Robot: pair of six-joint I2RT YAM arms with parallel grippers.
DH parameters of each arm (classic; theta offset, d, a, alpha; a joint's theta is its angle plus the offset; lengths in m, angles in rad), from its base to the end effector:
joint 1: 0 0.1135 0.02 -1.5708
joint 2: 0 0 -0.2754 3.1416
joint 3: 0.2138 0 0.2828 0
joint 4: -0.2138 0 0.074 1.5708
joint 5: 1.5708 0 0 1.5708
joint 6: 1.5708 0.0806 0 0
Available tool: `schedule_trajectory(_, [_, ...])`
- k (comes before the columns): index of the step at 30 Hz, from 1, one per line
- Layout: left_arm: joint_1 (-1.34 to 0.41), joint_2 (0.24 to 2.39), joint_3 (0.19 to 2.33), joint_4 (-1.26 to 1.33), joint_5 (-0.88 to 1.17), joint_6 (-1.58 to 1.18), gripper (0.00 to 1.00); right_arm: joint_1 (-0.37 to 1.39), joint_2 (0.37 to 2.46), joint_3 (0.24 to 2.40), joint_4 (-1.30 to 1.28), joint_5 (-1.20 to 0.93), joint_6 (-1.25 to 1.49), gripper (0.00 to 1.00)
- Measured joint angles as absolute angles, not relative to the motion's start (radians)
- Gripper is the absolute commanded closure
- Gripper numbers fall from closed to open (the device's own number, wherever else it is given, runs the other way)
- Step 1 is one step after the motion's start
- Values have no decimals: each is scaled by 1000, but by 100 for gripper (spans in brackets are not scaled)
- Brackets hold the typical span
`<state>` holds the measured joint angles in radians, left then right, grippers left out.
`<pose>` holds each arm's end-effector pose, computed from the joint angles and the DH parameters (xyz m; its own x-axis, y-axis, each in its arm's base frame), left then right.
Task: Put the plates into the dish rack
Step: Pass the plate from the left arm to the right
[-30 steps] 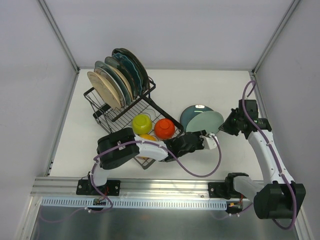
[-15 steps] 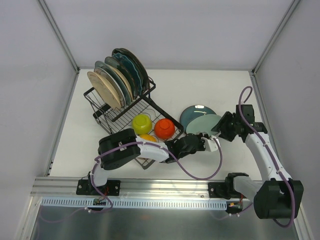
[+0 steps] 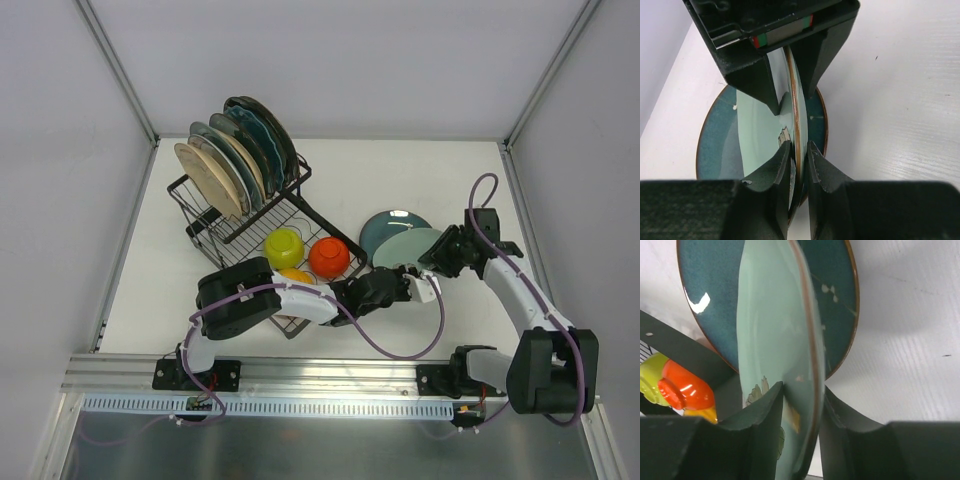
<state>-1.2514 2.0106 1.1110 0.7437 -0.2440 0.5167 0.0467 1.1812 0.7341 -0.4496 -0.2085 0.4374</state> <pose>0.1775 -0.4748 0.1600 0.3757 0.3906 -0.8404 0.7600 0.3891 0.5206 0.2849 0.0300 0.1835 -0.7810 0.3784 -0.4969 0.1723 0.8953 0.4109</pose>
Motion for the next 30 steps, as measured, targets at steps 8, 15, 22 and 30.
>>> schedule_trajectory(8, [-1252, 2011, 1111, 773, -245, 514, 64, 45, 1158, 734, -433, -215, 470, 92])
schedule_trajectory(15, [-1268, 2011, 1110, 798, -246, 512, 25, 44, 1124, 738, -453, -202, 469, 99])
schedule_trajectory(22, [-1270, 1981, 1084, 794, -245, 486, 3, 43, 1081, 768, -540, -172, 440, 99])
schedule_trajectory(30, [-1270, 1837, 1091, 603, -243, 321, 1, 32, 1049, 823, -610, -157, 402, 99])
